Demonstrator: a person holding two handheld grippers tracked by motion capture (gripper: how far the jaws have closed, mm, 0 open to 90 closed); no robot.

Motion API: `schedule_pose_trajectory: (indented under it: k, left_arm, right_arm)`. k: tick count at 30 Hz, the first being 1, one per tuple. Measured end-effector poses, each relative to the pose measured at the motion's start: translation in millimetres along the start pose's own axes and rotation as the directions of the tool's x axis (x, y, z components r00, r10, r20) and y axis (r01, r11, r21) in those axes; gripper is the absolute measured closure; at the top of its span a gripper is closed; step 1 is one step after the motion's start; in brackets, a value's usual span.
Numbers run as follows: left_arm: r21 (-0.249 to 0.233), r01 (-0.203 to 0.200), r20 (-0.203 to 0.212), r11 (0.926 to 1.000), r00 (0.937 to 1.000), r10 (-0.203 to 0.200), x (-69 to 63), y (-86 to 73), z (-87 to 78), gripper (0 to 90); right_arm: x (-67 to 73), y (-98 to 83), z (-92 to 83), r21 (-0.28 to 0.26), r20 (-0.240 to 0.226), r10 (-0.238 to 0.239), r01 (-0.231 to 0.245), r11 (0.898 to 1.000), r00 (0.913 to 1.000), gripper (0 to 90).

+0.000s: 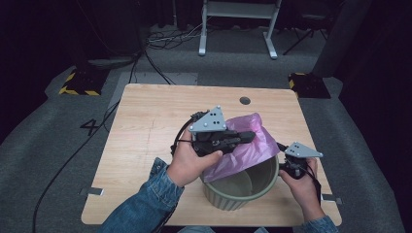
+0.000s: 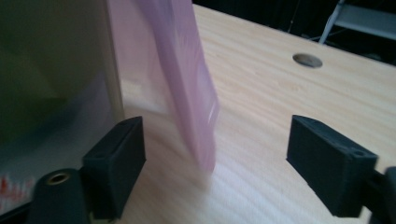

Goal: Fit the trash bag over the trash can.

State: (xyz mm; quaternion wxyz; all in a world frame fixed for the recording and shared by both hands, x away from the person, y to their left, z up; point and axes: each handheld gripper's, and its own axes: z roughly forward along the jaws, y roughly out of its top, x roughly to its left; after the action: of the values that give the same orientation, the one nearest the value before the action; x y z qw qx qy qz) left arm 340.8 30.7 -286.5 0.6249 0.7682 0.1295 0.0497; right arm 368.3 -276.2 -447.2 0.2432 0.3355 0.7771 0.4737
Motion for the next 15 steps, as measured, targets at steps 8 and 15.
schedule_pose_trajectory:
  k: [8,15]
  left_arm:
    - [0.020,-0.003,-0.020,0.9998,0.9998,0.003,3.8,-10.3,6.1,90.0]
    - [0.028,0.001,-0.042,0.9996,0.9991,0.000,6.4,-15.1,4.2,90.0]
  right_arm:
    - [-2.8,9.3,-2.9,-0.081,-0.029,0.039,-0.041,0.996,0.9988,74.9]
    - [-9.1,21.5,-22.4,-0.122,-0.033,0.012,-0.016,0.992,0.9994,90.0]
